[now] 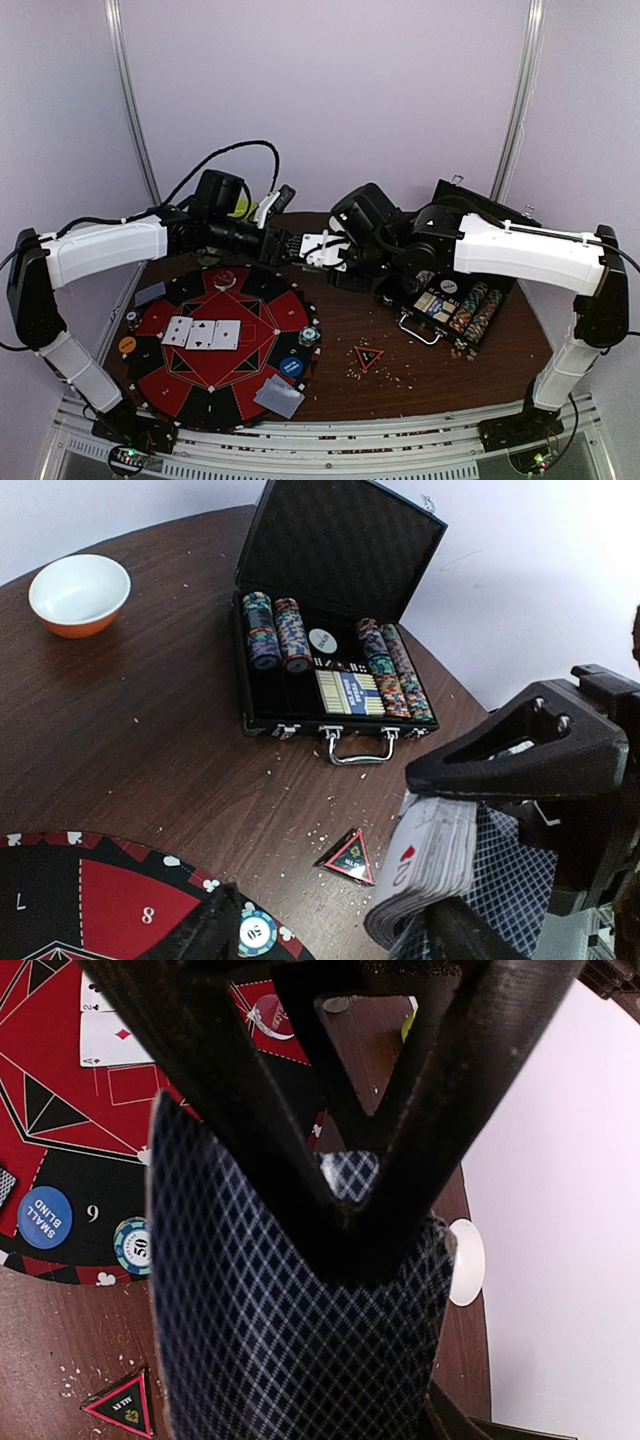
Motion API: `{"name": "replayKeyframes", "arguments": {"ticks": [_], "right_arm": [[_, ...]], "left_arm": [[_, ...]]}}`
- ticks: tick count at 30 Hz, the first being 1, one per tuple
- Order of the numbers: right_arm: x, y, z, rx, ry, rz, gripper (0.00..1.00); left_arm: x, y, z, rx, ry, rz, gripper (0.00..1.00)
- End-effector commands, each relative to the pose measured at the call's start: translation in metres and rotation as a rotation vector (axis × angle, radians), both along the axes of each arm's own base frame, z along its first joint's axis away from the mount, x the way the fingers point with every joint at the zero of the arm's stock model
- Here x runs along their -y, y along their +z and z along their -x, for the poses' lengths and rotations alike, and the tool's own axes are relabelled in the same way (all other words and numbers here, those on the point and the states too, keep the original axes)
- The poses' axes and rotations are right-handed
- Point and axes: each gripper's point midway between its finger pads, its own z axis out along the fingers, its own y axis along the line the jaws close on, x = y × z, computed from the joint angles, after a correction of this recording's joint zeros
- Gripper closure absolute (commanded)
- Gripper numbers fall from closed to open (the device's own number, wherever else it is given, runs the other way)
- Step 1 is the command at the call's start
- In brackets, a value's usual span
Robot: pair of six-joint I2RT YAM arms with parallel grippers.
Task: Distribute texas hold em gaming equipment
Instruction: Pick up the poker card from the face-down deck piles.
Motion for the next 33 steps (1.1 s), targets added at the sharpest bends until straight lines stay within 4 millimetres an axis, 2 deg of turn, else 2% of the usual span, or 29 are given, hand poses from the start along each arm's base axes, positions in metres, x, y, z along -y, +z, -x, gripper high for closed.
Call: {"name": "replayKeyframes", "arguments": {"ticks": [1,6,7,11,16,20,23,30,33], "right_arm": [[-0.005,0.013,-0.003,0.027,-0.003,-0.023,0.56],[-0.005,0.011,-0.003,0.023,-0.001,-0.018,0.56],[-0.005,0.011,-0.003,0.024,-0.002,-0.018,0.56],[-0.004,0.011,-0.003,0.025,-0.002,-0.017,0.56],[-0.005,0.010,-0.003,0.022,0.000,-0.017,0.56],[-0.005,0.010,-0.004,0.024,-0.003,-0.014,0.56],[-0.004,0.010,-0.004,0.024,-0.004,-0.014,0.56],[-0.002,0.011,-0.005,0.029,-0.008,-0.015,0.56],[-0.003,0.011,-0.005,0.030,-0.009,-0.014,0.56]], "left_arm": [[-0.005,0.031,-0.004,0.073,-0.007,0.039,0.31],[-0.007,0.046,0.000,0.097,-0.015,0.051,0.29],[-0.008,0.046,0.002,0.095,-0.018,0.048,0.31],[-0.010,0.038,0.006,0.073,-0.032,0.028,0.51],[-0.005,0.037,0.016,0.048,-0.094,0.055,0.65],[-0.004,0.032,0.016,0.037,-0.099,0.048,0.65],[-0.003,0.030,0.016,0.035,-0.104,0.044,0.74],[-0.006,0.031,0.019,0.044,-0.120,0.027,0.78],[-0.004,0.028,0.023,0.030,-0.139,0.032,0.85]]}}
